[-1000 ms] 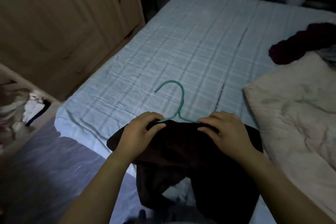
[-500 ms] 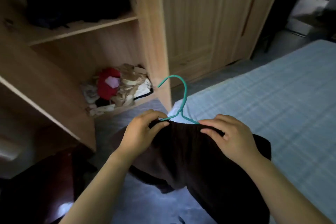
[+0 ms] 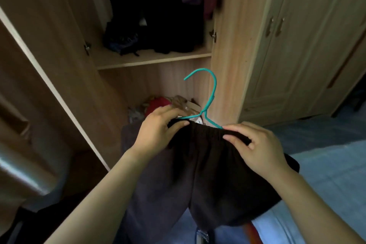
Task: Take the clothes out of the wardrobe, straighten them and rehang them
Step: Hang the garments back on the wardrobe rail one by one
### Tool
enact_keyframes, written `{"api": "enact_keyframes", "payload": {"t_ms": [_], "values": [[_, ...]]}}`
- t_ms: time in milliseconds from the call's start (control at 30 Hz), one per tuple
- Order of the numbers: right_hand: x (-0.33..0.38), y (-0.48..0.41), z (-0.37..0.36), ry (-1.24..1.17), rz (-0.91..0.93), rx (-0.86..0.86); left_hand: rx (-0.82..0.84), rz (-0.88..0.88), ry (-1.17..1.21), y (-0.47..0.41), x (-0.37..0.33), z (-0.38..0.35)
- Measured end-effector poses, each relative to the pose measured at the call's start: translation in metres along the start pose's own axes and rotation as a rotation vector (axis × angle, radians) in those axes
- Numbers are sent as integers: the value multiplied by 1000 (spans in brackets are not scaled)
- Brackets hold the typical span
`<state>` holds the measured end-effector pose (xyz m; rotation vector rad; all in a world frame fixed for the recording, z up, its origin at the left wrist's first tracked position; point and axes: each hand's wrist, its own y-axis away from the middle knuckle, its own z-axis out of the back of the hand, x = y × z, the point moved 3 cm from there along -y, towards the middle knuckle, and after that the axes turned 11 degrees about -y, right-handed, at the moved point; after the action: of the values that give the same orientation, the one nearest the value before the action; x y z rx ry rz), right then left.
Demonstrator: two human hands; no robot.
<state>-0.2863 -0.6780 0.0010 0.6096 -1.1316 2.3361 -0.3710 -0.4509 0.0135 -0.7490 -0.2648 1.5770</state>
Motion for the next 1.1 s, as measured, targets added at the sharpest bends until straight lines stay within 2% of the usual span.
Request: {"api": "enact_keyframes", "payload": {"t_ms": [300,400,500,567,800,900,1100], "values": [[-58,-241,-48,83,298,-154,-163,110,-67,-186,113,16],[-83,-312,-54,140,229,-246,-228,124,-79,-239,150,29],[-103,-370,-67,21,135,-128,-287,151,-71,-284,188,43],[-109,-405,-80,23,199,-63,-299,168,-49,-309,211,48],[-72,-555,-118,171,494,-240,-383,89,72,-430,308,96],[-42,-626,-120,236,553,-310,-396,33,133,-494,340,137],[12,-745,-114,257,639,-383,-500,-140,101,-608,377,215]]}}
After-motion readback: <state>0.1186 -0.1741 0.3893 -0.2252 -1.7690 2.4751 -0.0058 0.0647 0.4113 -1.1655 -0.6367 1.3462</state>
